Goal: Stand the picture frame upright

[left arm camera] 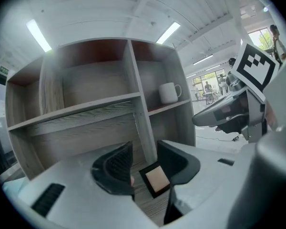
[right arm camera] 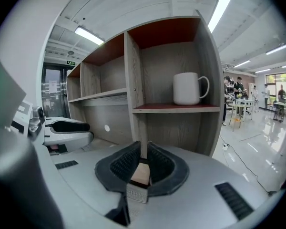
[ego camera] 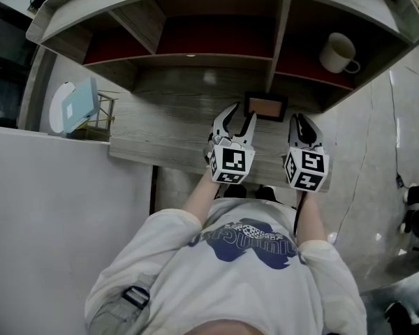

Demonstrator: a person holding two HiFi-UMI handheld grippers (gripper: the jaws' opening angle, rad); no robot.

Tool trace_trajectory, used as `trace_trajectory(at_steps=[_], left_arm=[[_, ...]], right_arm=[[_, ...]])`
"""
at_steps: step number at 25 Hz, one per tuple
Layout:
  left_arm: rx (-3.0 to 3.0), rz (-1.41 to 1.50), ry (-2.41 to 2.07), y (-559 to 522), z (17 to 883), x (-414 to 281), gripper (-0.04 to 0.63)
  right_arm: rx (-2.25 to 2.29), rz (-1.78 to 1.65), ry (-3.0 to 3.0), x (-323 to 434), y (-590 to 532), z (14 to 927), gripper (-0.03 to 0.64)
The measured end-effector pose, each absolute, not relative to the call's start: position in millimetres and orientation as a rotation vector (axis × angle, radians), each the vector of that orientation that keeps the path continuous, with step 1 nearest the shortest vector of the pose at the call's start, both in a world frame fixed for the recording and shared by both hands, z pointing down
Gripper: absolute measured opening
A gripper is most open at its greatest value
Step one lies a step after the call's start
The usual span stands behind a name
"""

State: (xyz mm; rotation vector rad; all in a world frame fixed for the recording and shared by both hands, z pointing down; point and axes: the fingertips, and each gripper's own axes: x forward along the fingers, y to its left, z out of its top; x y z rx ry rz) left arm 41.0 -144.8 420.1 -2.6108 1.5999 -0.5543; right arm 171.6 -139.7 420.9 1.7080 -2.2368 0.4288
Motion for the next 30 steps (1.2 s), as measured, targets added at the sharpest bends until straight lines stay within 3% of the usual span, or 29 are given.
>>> trace_trajectory(at_steps=[4, 7, 18, 30], left_arm=[[-2.600, -0.481, 1.620, -145, 405, 36, 0.041], [-2.602, -0.423, 1.648, -146, 392, 30, 0.008], [-2.435, 0.021, 1.648, -139, 304, 11, 0.005], [-2.379, 0.111, 1.668, -131, 266, -2, 0.005]], right_arm=[[1.721, 0.398, -2.269, 165, -139, 408, 0.007], [1.728, 0.382, -2.303, 162, -138, 398, -0.002], [1.845, 0.179, -2.474, 161, -132, 328, -0.002], [2.008, -0.098, -2.538, 175, -119, 260, -0.002]])
